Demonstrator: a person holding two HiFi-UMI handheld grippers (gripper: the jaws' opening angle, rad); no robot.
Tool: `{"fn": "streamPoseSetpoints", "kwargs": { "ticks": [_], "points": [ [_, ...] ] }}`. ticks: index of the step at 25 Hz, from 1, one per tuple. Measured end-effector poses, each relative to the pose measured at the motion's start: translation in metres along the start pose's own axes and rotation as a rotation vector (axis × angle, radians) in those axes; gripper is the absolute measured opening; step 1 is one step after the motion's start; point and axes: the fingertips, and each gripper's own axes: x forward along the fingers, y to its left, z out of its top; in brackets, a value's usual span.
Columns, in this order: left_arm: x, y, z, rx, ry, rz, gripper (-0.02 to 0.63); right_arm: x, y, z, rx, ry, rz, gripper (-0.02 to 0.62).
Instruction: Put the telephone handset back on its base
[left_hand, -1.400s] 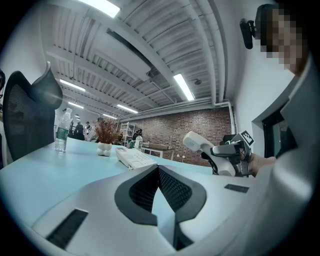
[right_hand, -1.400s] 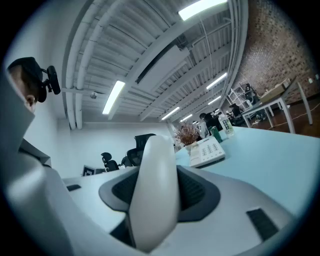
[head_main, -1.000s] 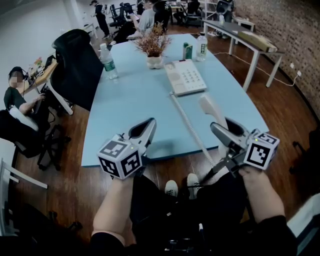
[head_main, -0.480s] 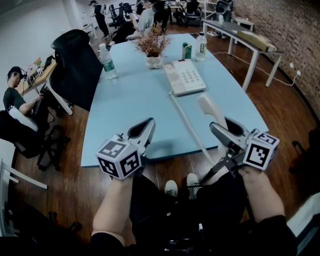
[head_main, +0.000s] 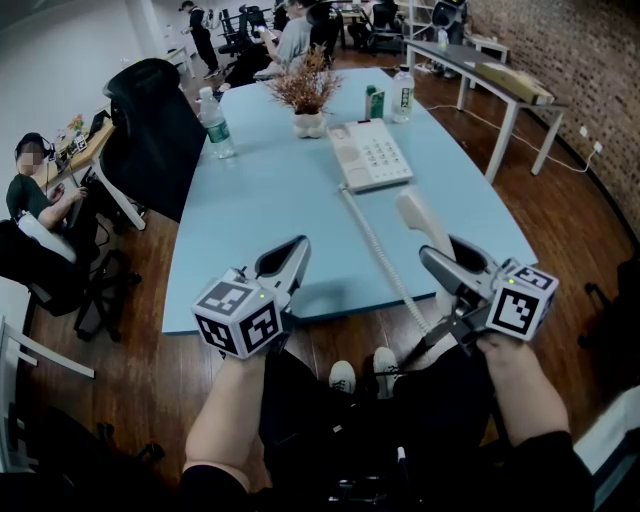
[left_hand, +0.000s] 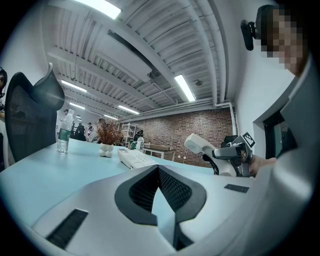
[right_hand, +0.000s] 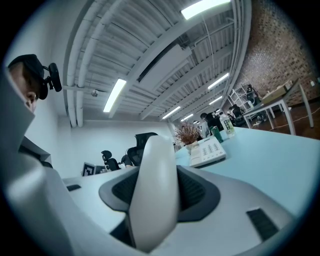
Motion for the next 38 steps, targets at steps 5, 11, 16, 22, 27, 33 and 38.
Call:
{"fn": "streamPoseSetpoints", "kwargs": {
  "ticks": [5, 11, 16, 22, 27, 33, 38],
  "points": [
    [0.0001, 0.0004, 0.0003, 0.000, -0.001, 0.001, -0.005, 0.0000, -0.0017, -0.0005, 0.000, 0.001, -0.002, 0.236],
    [-0.0004, 0.0001, 0.0002, 0.000, 0.002, 0.001, -0.005, 0.0000, -0.0006, -0.0003, 0.000, 0.003, -0.002, 0.236],
    [-0.0002, 0.0006, 0.0004, -0.001, 0.001, 0.002, -0.005, 0.0003, -0.0013, -0.0005, 0.001, 0.003, -0.002, 0.236],
    [-0.0011, 0.0008, 0.0005, -0.001, 0.000, 0.002, -0.005, 0.0001, -0.0003, -0.0005, -0.001, 0.002, 0.000, 0.236],
    [-0.0017, 0.0013, 0.0005, -0.001, -0.001, 0.003, -0.005, -0.0002, -0.0007, -0.0001, 0.000, -0.001, -0.002, 0.236],
    [-0.0010, 0.0014, 0.0006, -0.001, -0.001, 0.002, -0.005, 0.0001, -0.0016, -0.0005, 0.000, 0.002, -0.004, 0.236],
    [-0.0009, 0.0007, 0.0002, 0.000, 0.000, 0.002, -0.006, -0.0008, -0.0028, -0.0024, 0.012, -0.001, 0.003, 0.236]
  ]
}}
